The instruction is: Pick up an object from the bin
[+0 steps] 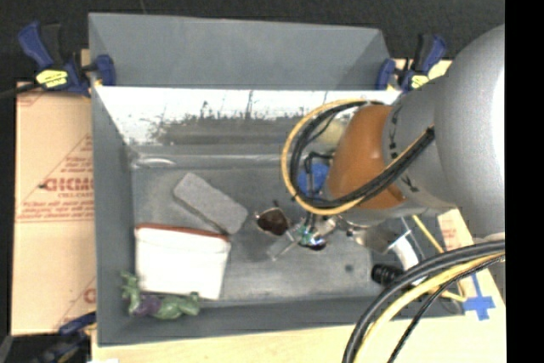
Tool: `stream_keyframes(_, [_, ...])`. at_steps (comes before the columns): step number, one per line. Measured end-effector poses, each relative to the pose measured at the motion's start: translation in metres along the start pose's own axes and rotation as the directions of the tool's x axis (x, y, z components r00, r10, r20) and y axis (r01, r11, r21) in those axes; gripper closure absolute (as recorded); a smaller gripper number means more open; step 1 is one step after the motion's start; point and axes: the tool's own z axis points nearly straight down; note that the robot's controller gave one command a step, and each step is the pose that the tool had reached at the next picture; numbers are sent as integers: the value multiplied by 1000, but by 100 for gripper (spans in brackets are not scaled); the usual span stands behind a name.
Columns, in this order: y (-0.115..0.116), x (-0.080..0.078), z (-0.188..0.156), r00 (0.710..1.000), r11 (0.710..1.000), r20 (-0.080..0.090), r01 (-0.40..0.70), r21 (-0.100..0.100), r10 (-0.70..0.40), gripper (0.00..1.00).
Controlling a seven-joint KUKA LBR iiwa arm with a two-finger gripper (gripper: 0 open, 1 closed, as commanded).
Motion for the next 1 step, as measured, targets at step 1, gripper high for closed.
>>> stream_keyframes(1, [96, 39, -46, 966, 966, 21, 259, -24, -259, 100])
